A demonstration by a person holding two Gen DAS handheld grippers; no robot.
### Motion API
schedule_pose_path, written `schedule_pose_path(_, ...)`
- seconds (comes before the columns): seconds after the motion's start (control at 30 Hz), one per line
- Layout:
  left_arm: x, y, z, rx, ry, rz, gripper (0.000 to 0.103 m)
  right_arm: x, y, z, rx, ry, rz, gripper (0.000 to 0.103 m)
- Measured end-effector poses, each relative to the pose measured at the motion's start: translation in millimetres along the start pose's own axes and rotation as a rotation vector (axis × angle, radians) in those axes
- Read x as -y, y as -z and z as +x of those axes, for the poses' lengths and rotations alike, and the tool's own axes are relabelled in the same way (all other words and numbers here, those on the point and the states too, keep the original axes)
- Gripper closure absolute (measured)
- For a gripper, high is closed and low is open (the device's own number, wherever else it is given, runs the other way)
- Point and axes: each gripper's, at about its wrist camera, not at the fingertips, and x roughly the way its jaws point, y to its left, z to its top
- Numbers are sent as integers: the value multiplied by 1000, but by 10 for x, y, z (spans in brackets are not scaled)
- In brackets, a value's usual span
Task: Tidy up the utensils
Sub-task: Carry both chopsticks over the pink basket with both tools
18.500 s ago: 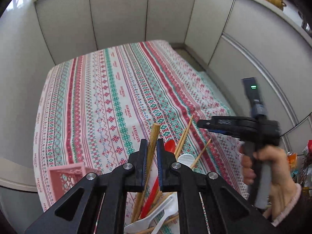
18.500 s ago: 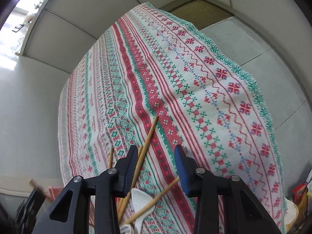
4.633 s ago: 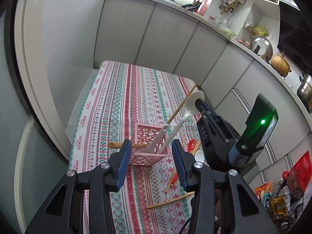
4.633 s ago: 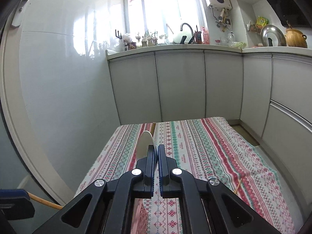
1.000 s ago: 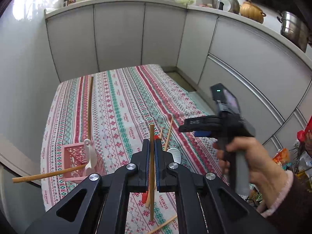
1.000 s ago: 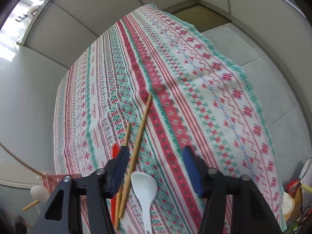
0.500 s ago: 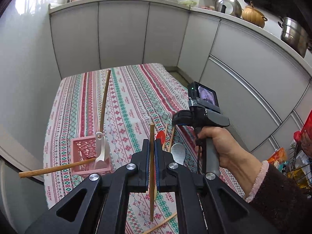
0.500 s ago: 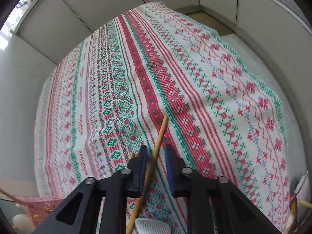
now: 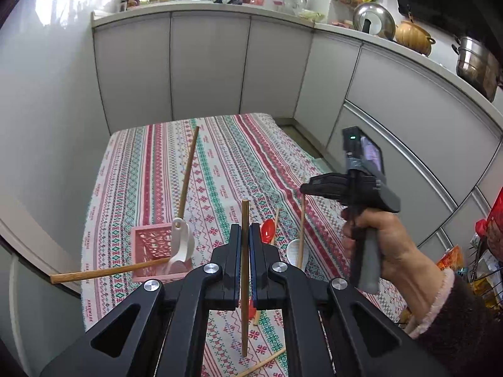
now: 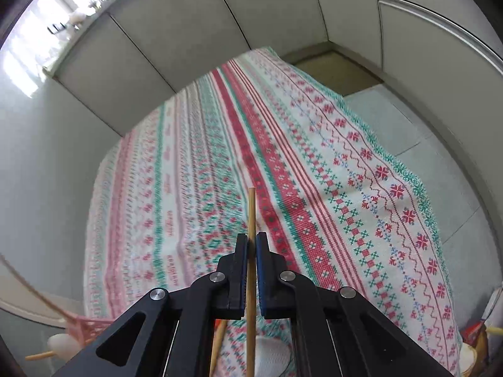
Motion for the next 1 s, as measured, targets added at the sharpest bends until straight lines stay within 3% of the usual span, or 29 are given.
schedule_pose_path(0.3,-77,-2,-290,63,-2,-21,99,-242,122,-934,129,-139,-71,98)
schedule_pose_path(0.6,-291,-72,-868,212,-29,-88,99,-398,314,-1836,292,-217,-171,98)
schedule_pose_path(0.83,-570,-134,-1282,353,-91,-180,99,-635,467,-2198,331,-280,-248,98)
schedule_pose_path(1.0,-682,-177,-1345,435,-145,-212,99,-810,558,-2266,341,-323,-282,98)
